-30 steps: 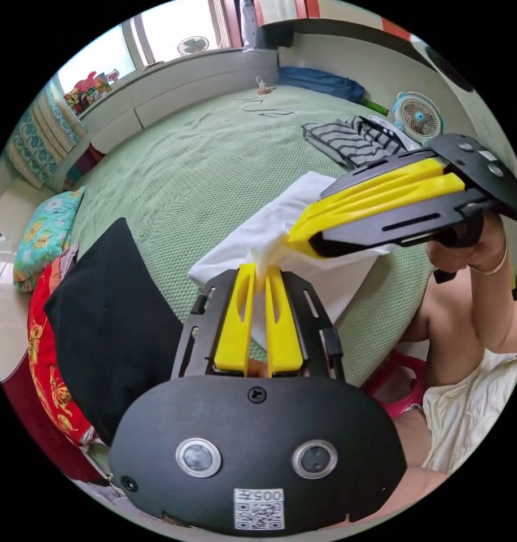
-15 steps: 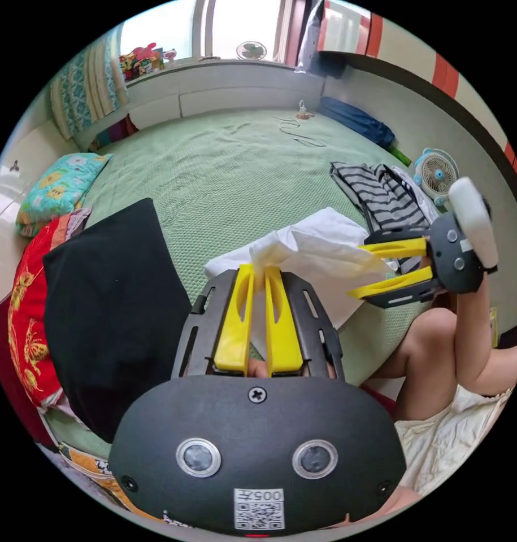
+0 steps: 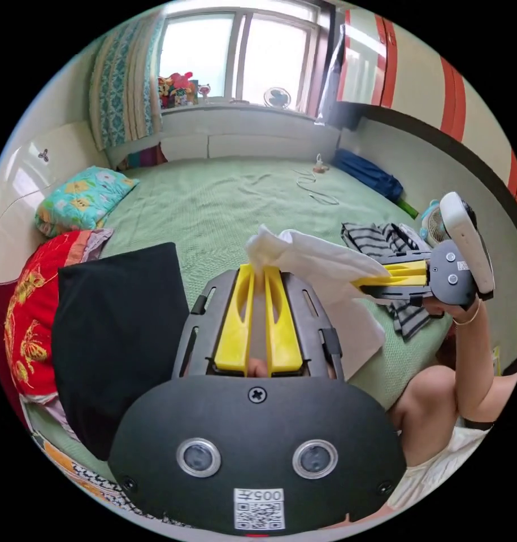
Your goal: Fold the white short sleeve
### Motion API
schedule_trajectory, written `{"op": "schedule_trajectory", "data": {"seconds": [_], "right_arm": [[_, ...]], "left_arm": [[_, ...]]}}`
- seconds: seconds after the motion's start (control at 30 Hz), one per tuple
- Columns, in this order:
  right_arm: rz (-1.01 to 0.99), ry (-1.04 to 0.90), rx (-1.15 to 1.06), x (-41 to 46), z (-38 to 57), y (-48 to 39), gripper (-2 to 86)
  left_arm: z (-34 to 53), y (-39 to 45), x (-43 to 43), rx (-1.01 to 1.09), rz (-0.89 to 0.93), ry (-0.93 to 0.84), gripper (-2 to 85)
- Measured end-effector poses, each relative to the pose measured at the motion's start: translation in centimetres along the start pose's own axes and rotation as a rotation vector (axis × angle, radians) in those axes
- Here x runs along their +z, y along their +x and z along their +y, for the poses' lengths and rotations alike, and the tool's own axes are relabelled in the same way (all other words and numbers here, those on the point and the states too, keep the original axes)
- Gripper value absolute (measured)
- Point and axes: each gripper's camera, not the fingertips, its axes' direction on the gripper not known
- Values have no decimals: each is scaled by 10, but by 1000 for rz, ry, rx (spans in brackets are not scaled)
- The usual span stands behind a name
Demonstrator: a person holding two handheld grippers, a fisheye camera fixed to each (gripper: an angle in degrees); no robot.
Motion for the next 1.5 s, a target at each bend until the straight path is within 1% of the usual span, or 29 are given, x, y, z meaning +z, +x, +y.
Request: {"op": "schedule_trajectory", "data": {"seconds": [0.1,0.17,0.23,0.3,0.37,0.43,0.47,0.57,0.63,0.7,0.73,0.8,0.87,0.9,1.0,1.07,1.1,1.17,1.23,1.33,1.4,1.5], "right_arm": [[63,-36,-54,8,-37,8,-9],[80,-71,-66,20,-60,15,-9],[90,-103,-49,34,-81,24,-8],[53,-141,9,53,-106,38,-8],[-22,-191,61,71,-120,48,-5],[-86,-265,124,90,-125,59,9],[-102,-324,152,100,-124,66,31],[-143,-295,238,89,-112,92,78],[-171,-216,282,67,-93,108,95],[-178,-57,294,29,-46,118,106],[-177,-22,293,20,-31,117,111],[-145,99,300,-7,39,109,124],[-145,152,342,-16,92,101,130],[-167,165,361,-17,125,95,132],[-180,196,448,-17,193,84,132],[-178,203,513,-19,220,80,125],[-176,211,537,-20,234,75,121],[-169,208,586,-21,249,70,120],[-159,209,623,-21,261,66,117],[-152,198,678,-20,278,64,103],[-194,197,691,-20,289,64,88],[-218,210,688,-23,300,66,84]], "left_arm": [[-1,-31,15,-156,50,23,44],[0,-51,23,-261,127,15,46],[2,-58,18,-290,164,58,49],[3,-61,12,-291,161,76,51],[5,-61,8,-286,118,66,50],[6,-59,7,-278,95,44,50],[7,-56,7,-271,100,28,50],[8,-43,6,-225,116,12,50],[8,-31,6,-184,111,-3,52],[8,-18,6,-154,116,-13,55],[8,-8,5,-137,134,-8,58],[9,8,2,-114,172,2,62],[12,39,2,-50,237,-5,71],[13,50,2,-24,254,-14,76],[25,118,7,130,323,-63,102],[48,178,18,236,402,-140,131],[55,192,22,261,403,-166,138],[76,241,36,356,319,-245,158],[86,269,42,410,248,-274,164],[102,298,54,457,247,-343,165],[111,308,62,468,247,-381,164],[120,318,68,494,189,-403,150]]}}
